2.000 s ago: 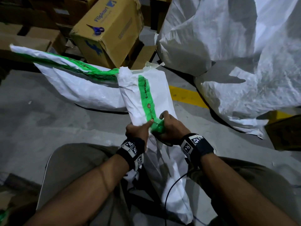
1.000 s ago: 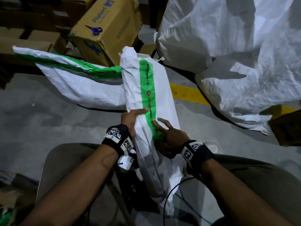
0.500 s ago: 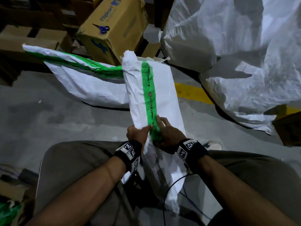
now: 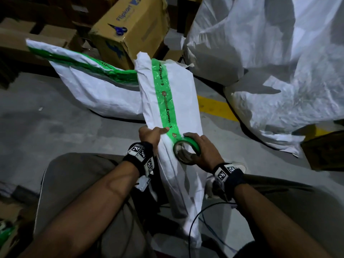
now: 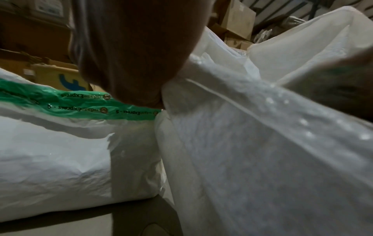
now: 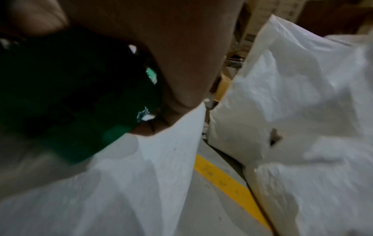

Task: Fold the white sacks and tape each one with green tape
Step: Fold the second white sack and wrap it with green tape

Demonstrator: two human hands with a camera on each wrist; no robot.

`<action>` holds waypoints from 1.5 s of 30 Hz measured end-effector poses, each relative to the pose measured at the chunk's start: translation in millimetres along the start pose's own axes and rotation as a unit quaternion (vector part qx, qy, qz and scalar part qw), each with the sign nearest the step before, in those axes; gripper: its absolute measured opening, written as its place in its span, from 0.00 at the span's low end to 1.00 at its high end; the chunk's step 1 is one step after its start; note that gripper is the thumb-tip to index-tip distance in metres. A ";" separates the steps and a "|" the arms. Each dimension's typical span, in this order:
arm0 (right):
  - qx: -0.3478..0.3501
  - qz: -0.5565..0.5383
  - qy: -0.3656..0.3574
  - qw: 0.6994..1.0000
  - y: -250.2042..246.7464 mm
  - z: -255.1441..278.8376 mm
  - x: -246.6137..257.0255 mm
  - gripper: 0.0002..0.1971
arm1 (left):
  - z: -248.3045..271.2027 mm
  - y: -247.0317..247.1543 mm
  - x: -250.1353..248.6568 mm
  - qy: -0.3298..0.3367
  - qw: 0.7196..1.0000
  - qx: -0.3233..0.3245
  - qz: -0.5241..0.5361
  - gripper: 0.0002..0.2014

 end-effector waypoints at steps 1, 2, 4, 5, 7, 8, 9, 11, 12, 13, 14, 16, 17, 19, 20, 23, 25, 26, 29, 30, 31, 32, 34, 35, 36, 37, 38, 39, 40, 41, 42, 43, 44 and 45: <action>0.038 0.026 0.004 0.999 -4.8 -0.6 0.1 0.38 | 0.7 1.4 -3.5 0.001 1.000 -0.004 0.002 0.11; 0.088 0.061 0.013 0.994 -9.4 0.4 1.4 0.42 | 1.1 2.9 -6.4 -0.001 1.000 -0.005 0.005 0.12; 0.185 0.146 0.041 0.971 -13.1 5.7 5.5 0.47 | 0.1 4.4 -9.1 -0.007 1.000 0.001 0.007 0.12; 0.211 0.176 0.045 0.960 -11.8 8.3 8.2 0.47 | -0.8 4.0 -8.1 -0.011 1.000 0.007 0.009 0.12; 0.230 0.210 0.035 0.950 -4.7 11.2 14.3 0.48 | -0.1 1.5 -7.0 -0.024 1.000 0.019 0.007 0.19; 0.232 0.224 0.028 0.946 0.6 11.7 15.4 0.48 | 1.2 0.2 -6.5 -0.034 0.999 0.029 0.004 0.20; 0.231 0.237 0.023 0.943 5.7 12.5 16.9 0.47 | 2.5 -1.2 -6.2 -0.042 0.999 0.035 0.002 0.18; 0.229 0.255 0.025 0.939 15.4 14.7 18.2 0.46 | 5.0 -3.9 -4.9 -0.074 0.996 0.049 -0.004 0.19; 0.232 0.256 0.027 0.938 20.2 16.1 18.2 0.46 | 6.4 -5.6 -3.6 -0.100 0.992 0.073 -0.010 0.26; 0.234 0.251 0.027 0.939 23.9 17.3 18.7 0.46 | 6.6 -7.6 -0.3 -0.121 0.987 0.104 -0.015 0.36; 0.232 0.242 0.027 0.942 27.4 18.3 19.0 0.46 | 2.0 -8.9 8.9 -0.132 0.983 0.127 -0.006 0.42; 0.224 0.226 0.025 0.948 31.7 18.6 19.5 0.44 | 4.9 -12.1 22.0 -0.141 0.977 0.159 0.000 0.38; 0.223 0.222 0.023 0.949 32.6 17.6 20.7 0.43 | 19.9 -16.0 18.9 -0.125 0.980 0.156 -0.009 0.33; 0.223 0.222 0.031 0.949 32.5 13.0 22.8 0.42 | 31.3 -21.0 29.7 -0.061 0.991 0.106 -0.048 0.21; 0.223 0.221 0.039 0.949 31.6 9.8 23.8 0.44 | 36.5 -22.3 36.2 -0.045 0.994 0.075 -0.072 0.16; 0.213 0.197 0.042 0.956 28.0 2.7 29.5 0.52 | 39.4 -26.1 56.3 -0.069 0.985 0.056 -0.147 0.16; 0.202 0.174 0.043 0.963 28.1 1.4 31.4 0.55 | 39.4 -29.6 65.5 -0.060 0.973 0.044 -0.218 0.23; 0.196 0.158 0.051 0.966 29.1 1.3 31.2 0.56 | 38.8 -30.8 69.7 -0.050 0.971 0.028 -0.231 0.26; 0.174 0.112 0.092 0.974 31.0 2.3 27.2 0.54 | 36.6 -29.5 72.1 -0.015 0.972 -0.004 -0.235 0.29; 0.156 0.103 0.102 0.977 30.9 3.7 25.6 0.51 | 34.8 -28.1 70.5 0.001 0.972 -0.008 -0.235 0.27; 0.124 0.093 0.106 0.982 29.9 5.5 24.4 0.46 | 33.0 -26.1 67.4 0.010 0.973 -0.009 -0.232 0.26; 0.080 0.081 0.104 0.988 28.6 8.3 23.4 0.40 | 30.0 -23.4 64.3 0.015 0.974 -0.008 -0.228 0.25; -0.015 0.046 0.086 0.995 23.6 15.2 22.4 0.32 | 25.3 -18.2 55.2 0.025 0.977 -0.011 -0.211 0.22; -0.049 0.022 0.084 0.995 20.7 18.3 22.0 0.32 | 22.8 -15.8 50.0 0.025 0.978 -0.015 -0.208 0.22; -0.071 -0.004 0.085 0.994 18.1 20.5 22.2 0.33 | 19.2 -14.3 45.5 0.025 0.978 -0.016 -0.205 0.23; -0.081 -0.027 0.085 0.993 15.8 22.4 23.0 0.35 | 16.2 -12.7 40.8 0.016 0.980 -0.014 -0.197 0.24; -0.085 -0.044 0.081 0.992 13.4 23.6 24.8 0.36 | 12.6 -11.1 36.9 0.013 0.983 -0.012 -0.182 0.24; -0.085 -0.050 0.075 0.992 11.2 24.4 26.9 0.37 | 10.9 -9.9 33.4 0.009 0.986 -0.018 -0.166 0.24; -0.080 -0.045 0.065 0.994 8.0 24.3 29.9 0.38 | 11.8 -9.4 28.6 0.008 0.988 -0.027 -0.154 0.23; -0.069 -0.030 0.057 0.996 3.7 23.9 34.0 0.38 | 13.1 -7.7 25.4 0.005 0.989 -0.031 -0.142 0.22; -0.055 -0.014 0.053 0.997 -1.2 23.9 37.6 0.38 | 11.2 -6.3 24.9 0.003 0.991 -0.032 -0.133 0.21; -0.038 0.008 0.051 0.998 -7.3 24.3 41.0 0.38 | 13.6 -5.6 20.6 -0.004 0.991 -0.035 -0.129 0.20; -0.014 0.040 0.046 0.998 -13.8 25.4 42.7 0.38 | 14.3 -4.6 16.9 -0.008 0.993 -0.038 -0.115 0.21; 0.021 0.079 0.039 0.996 -20.1 27.4 43.3 0.39 | 13.8 -3.1 14.0 -0.016 0.994 -0.042 -0.096 0.22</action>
Point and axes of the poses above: each hand's wrist, its own z-axis away from the middle knuckle, its own y-axis out of the palm, x = y × z, the point moved 1 cm from there along -z, towards the middle knuckle, and after that the axes turned 11 degrees about -x, right-handed, at the moved point
